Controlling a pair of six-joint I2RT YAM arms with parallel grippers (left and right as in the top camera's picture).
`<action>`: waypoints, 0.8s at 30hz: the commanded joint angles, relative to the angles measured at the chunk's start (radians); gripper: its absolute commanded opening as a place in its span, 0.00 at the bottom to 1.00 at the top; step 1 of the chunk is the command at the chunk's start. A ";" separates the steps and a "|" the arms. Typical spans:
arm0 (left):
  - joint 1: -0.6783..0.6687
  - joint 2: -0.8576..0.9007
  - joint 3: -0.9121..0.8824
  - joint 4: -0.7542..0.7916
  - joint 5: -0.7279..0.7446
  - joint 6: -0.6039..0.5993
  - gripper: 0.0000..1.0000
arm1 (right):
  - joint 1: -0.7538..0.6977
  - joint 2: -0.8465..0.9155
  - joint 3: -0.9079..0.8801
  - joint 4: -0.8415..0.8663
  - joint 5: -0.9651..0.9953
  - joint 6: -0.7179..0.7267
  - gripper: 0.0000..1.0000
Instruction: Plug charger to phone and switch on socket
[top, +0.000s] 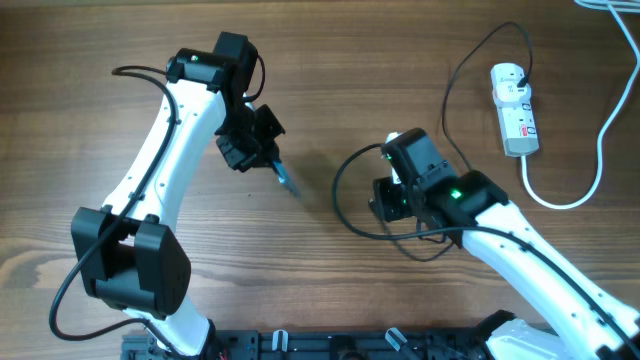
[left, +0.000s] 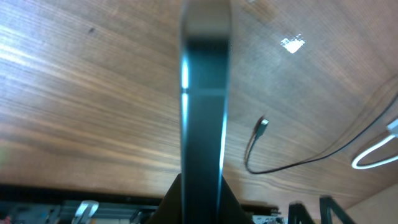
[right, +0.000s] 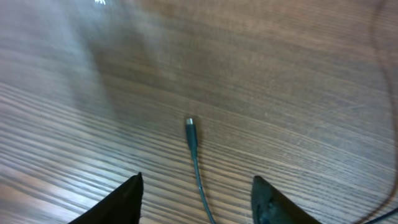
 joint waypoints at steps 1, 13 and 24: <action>0.005 -0.018 0.010 -0.033 0.047 0.026 0.04 | 0.002 0.126 -0.021 0.037 -0.021 -0.095 0.48; 0.005 -0.018 0.010 -0.057 0.047 0.031 0.04 | 0.002 0.399 -0.021 0.175 -0.170 -0.095 0.47; 0.005 -0.018 0.010 -0.092 0.048 0.056 0.04 | 0.002 0.433 -0.102 0.231 -0.121 -0.095 0.23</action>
